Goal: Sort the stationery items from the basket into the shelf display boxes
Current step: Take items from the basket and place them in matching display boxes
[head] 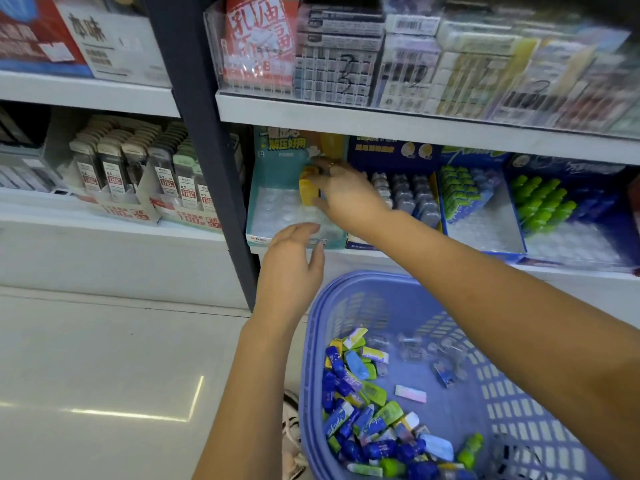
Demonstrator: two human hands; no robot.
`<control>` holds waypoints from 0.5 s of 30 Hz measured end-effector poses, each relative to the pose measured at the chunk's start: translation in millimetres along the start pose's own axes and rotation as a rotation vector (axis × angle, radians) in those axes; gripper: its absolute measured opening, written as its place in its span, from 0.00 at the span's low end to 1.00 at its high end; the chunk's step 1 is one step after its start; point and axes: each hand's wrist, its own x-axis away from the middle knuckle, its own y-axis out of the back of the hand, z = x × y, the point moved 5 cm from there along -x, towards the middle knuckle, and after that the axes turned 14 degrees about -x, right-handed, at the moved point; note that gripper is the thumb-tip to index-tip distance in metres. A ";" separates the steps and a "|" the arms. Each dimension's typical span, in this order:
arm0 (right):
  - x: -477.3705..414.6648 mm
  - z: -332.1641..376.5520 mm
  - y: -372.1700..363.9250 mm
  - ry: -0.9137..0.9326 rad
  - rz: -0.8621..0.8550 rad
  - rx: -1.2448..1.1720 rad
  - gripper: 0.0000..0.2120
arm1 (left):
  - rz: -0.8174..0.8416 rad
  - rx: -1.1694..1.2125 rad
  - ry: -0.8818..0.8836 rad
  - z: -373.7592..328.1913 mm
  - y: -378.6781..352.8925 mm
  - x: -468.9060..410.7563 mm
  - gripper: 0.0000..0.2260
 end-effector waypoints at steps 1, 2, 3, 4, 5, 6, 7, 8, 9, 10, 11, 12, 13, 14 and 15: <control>17.5 -2.5 1.7 0.029 -0.019 -0.064 0.19 | -0.023 0.051 -0.012 -6.3 3.9 2.6 0.12; 40.0 -7.2 1.6 0.047 -0.052 -0.140 0.16 | -0.014 0.093 -0.028 -13.2 4.1 5.3 0.10; 66.3 -14.5 -1.5 0.044 -0.071 -0.205 0.12 | 0.027 0.122 -0.041 -20.2 0.4 8.9 0.09; 92.7 -25.9 -10.1 0.009 -0.049 -0.248 0.08 | 0.091 0.129 -0.043 -26.6 -7.2 12.6 0.08; 118.6 -40.8 -23.3 -0.052 0.007 -0.270 0.06 | 0.178 0.114 -0.032 -31.3 -18.8 17.3 0.07; 142.9 -57.9 -41.2 -0.143 0.101 -0.279 0.07 | 0.283 0.081 -0.016 -35.3 -33.5 23.1 0.08; 166.6 -74.8 -62.1 -0.242 0.225 -0.269 0.10 | 0.402 0.038 0.000 -37.8 -51.9 30.6 0.09; 190.0 -90.5 -84.3 -0.319 0.353 -0.259 0.15 | 0.528 -0.009 0.008 -39.8 -72.1 39.5 0.10; 212.1 -103.1 -106.1 -0.365 0.463 -0.266 0.19 | 0.651 -0.070 0.003 -41.6 -92.9 49.0 0.11; 231.6 -111.6 -127.8 -0.387 0.562 -0.291 0.24 | 0.761 -0.144 -0.016 -43.4 -112.8 58.4 0.12; 247.8 -115.6 -147.6 -0.387 0.652 -0.329 0.27 | 0.860 -0.226 -0.039 -44.2 -131.2 68.2 0.14; 259.7 -116.9 -165.9 -0.374 0.719 -0.374 0.30 | 0.948 -0.305 -0.066 -44.3 -147.8 77.8 0.17; 266.8 -117.1 -181.4 -0.347 0.754 -0.425 0.30 | 1.014 -0.377 -0.093 -42.8 -162.9 86.8 0.19; 270.2 -117.1 -194.5 -0.311 0.761 -0.465 0.30 | 1.061 -0.450 -0.121 -39.9 -175.9 94.4 0.20; 271.5 -118.1 -205.7 -0.274 0.752 -0.478 0.32 | 1.092 -0.520 -0.149 -35.4 -186.8 101.0 0.21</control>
